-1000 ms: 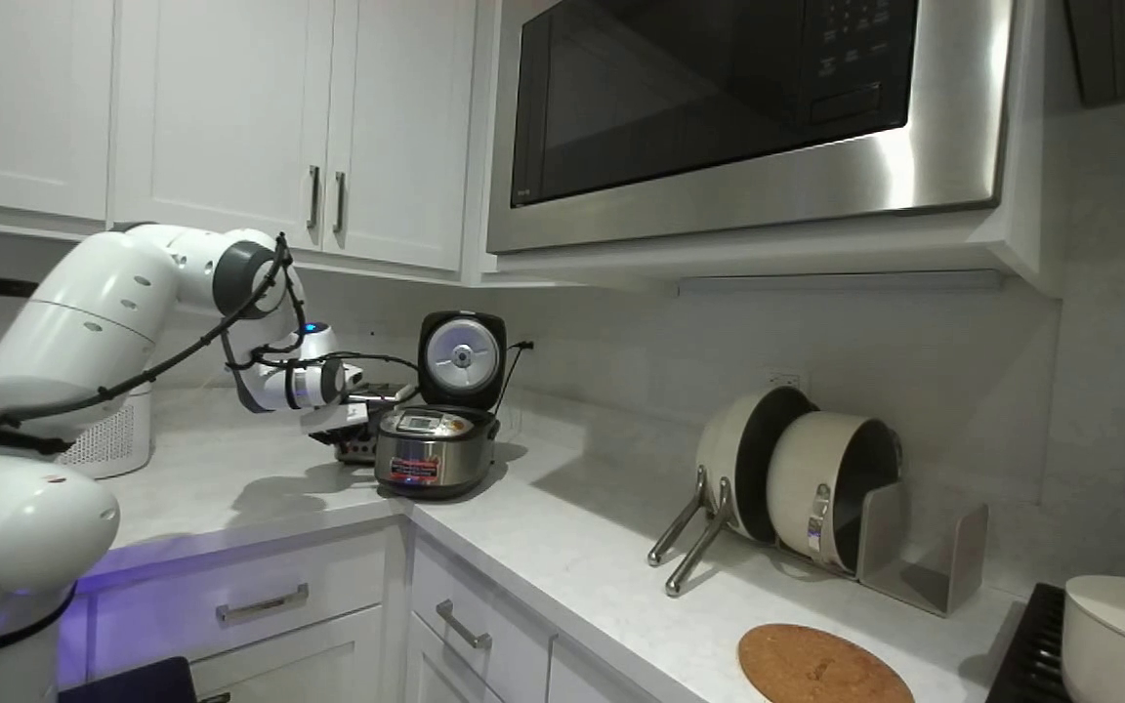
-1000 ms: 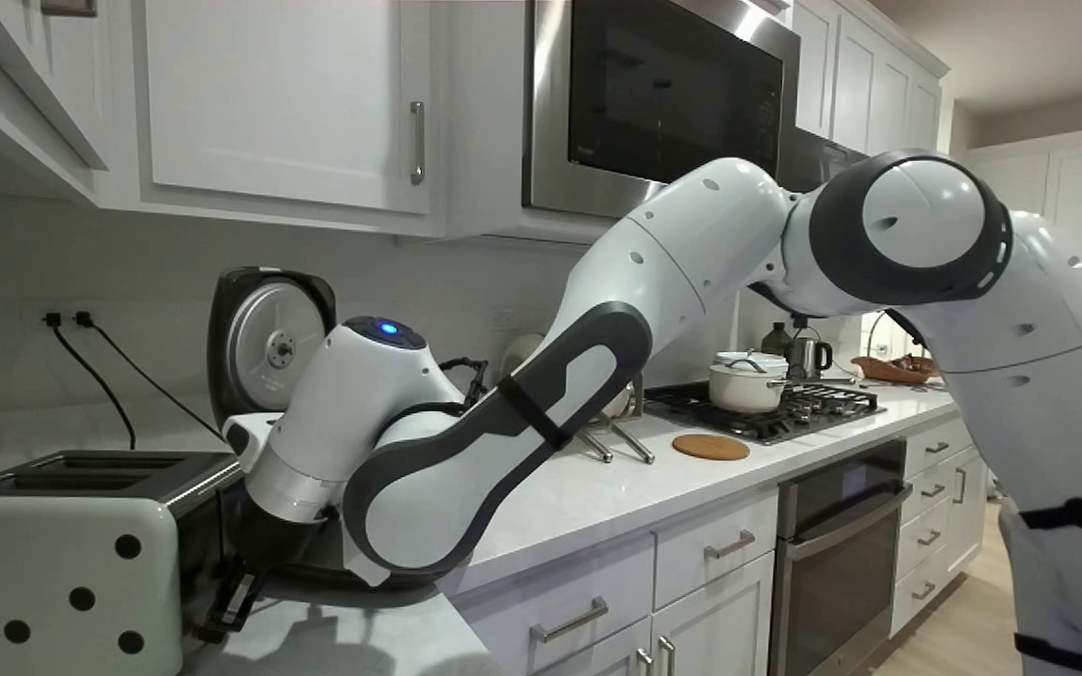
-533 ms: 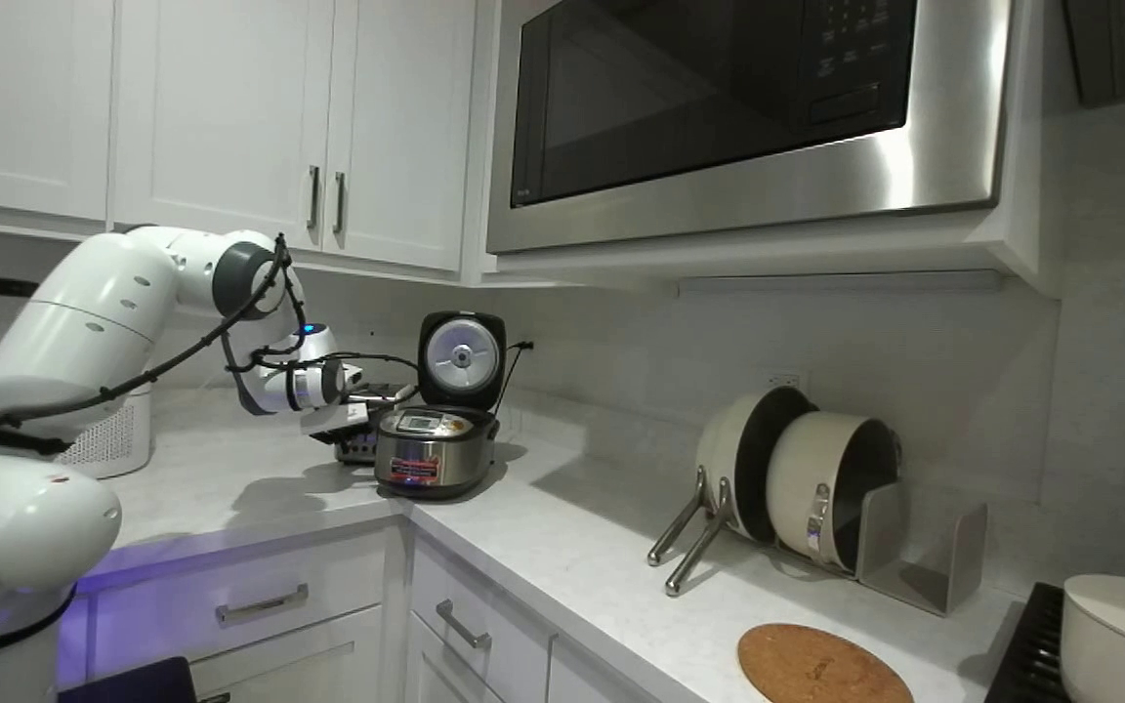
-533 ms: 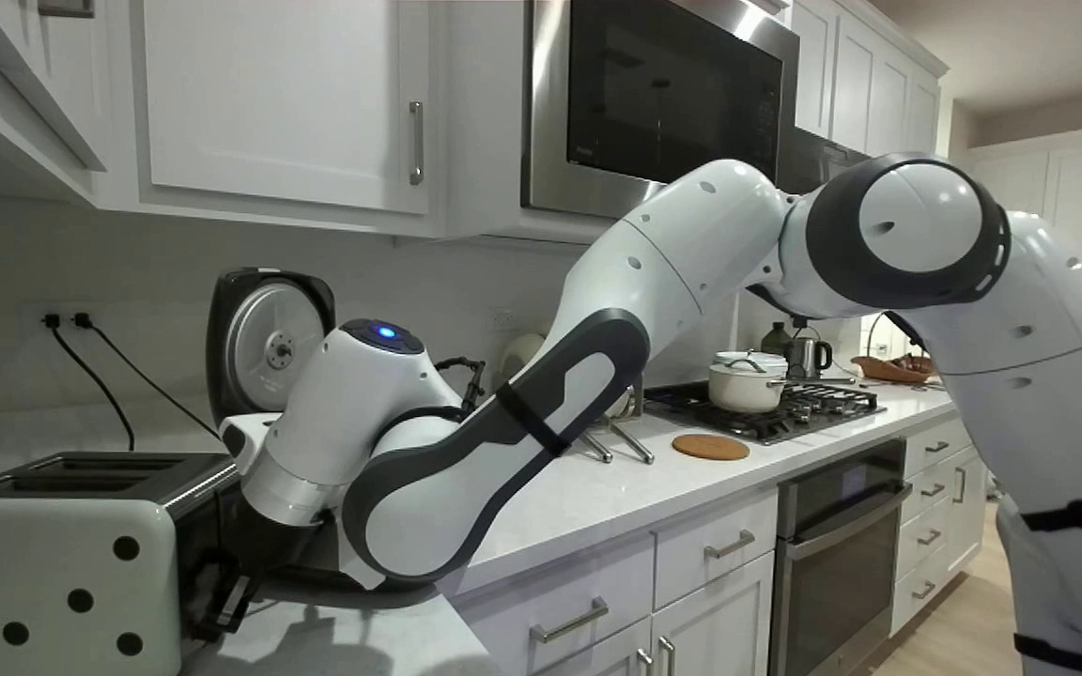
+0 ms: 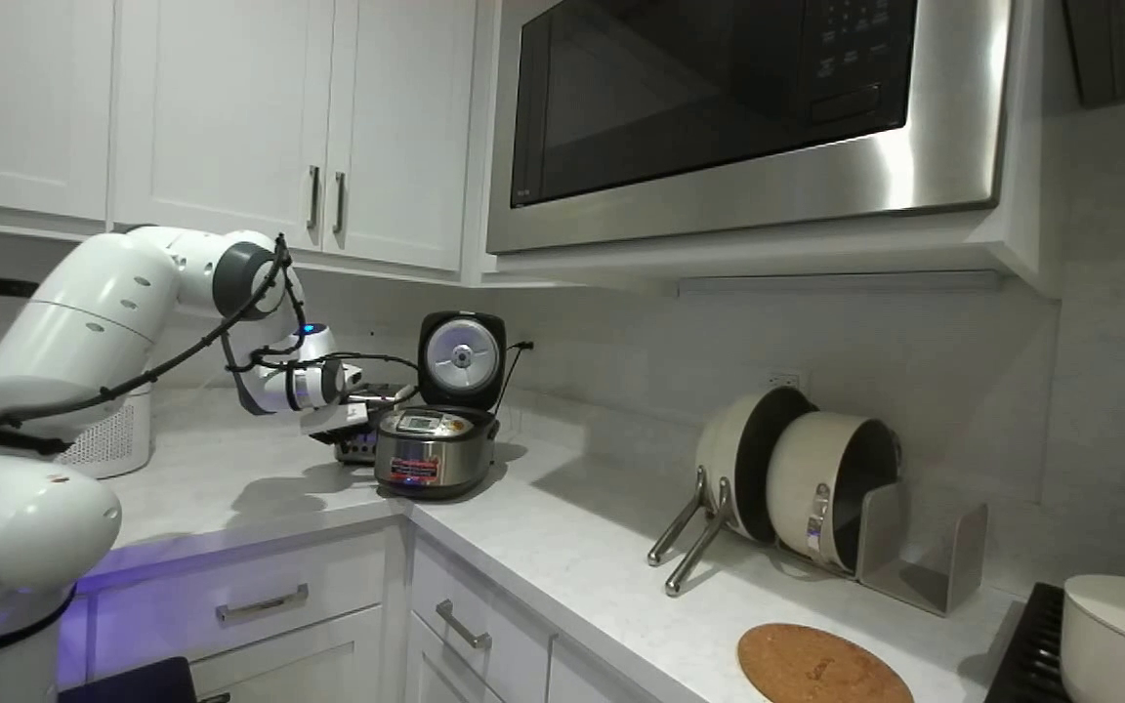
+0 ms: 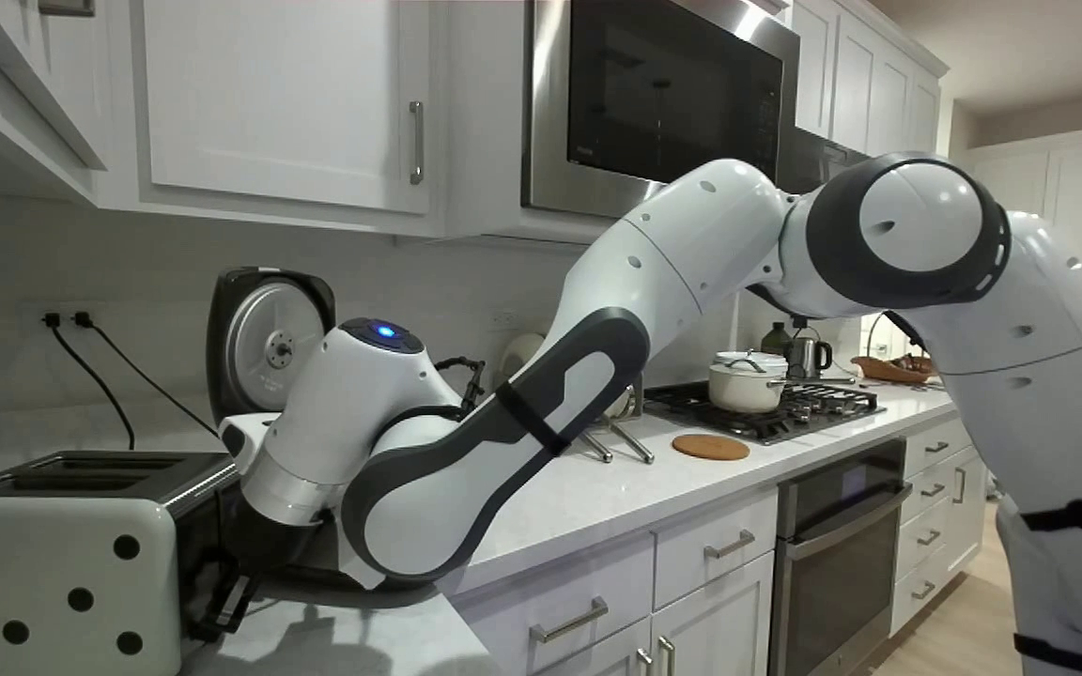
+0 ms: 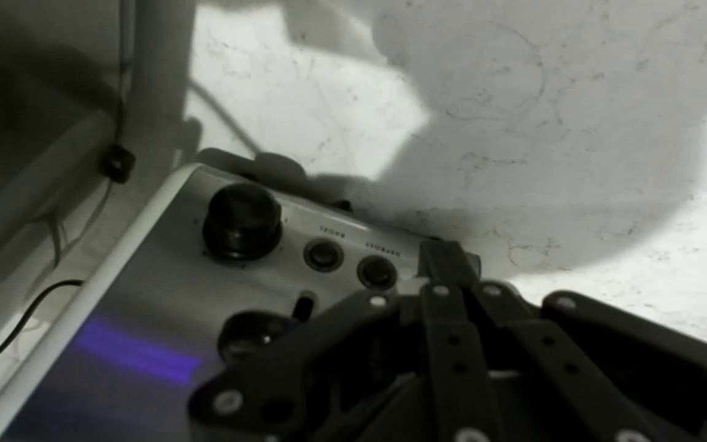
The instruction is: Push the lever on the toaster upwards
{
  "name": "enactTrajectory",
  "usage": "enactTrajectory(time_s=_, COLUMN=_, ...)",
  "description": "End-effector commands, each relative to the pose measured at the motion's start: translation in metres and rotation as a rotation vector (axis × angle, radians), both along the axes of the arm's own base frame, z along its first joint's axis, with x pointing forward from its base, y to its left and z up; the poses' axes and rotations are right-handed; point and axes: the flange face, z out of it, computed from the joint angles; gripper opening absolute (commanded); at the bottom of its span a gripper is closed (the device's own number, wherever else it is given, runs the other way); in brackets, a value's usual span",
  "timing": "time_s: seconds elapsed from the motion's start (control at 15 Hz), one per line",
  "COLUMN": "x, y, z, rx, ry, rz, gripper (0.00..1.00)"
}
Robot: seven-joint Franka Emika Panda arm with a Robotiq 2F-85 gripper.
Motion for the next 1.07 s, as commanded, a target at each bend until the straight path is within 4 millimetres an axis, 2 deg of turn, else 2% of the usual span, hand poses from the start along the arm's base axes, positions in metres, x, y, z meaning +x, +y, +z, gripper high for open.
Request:
enactTrajectory(time_s=0.0, x=0.001, y=0.012, z=0.005, rx=-0.042, ry=0.061, rz=-0.024, gripper=0.00)
enactTrajectory(time_s=0.6, x=-0.018, y=0.043, z=0.063, rx=-0.325, ry=0.237, rz=-0.080, gripper=0.00)
enactTrajectory(time_s=1.0, x=-0.025, y=0.045, z=0.090, rx=-0.416, ry=0.417, rz=-0.108, gripper=0.00)
